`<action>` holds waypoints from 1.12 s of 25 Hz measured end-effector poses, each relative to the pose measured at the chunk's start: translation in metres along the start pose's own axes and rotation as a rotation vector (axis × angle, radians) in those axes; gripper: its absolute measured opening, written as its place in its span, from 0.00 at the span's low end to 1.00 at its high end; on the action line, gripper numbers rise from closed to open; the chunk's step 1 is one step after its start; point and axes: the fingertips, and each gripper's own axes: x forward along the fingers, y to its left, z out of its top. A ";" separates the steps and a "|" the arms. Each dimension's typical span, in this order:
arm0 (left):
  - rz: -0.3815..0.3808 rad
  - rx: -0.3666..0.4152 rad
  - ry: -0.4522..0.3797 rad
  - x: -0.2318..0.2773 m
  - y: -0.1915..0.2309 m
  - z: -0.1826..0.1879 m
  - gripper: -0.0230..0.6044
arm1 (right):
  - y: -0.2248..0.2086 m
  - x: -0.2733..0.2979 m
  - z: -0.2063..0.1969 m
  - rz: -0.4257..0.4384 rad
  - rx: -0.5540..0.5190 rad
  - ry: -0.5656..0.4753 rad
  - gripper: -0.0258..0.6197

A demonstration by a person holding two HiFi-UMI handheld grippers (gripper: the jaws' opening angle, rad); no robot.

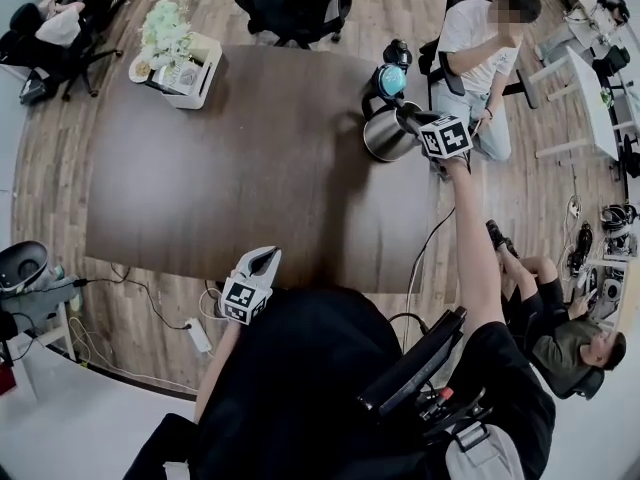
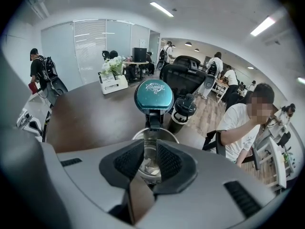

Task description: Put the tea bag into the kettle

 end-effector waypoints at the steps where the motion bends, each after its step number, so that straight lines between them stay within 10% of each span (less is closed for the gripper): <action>1: -0.002 0.000 -0.001 0.000 0.000 0.000 0.04 | 0.000 -0.002 0.001 -0.004 0.002 -0.009 0.16; 28: -0.122 0.117 0.037 -0.054 0.049 0.019 0.04 | 0.083 -0.129 0.068 -0.260 0.137 -0.497 0.12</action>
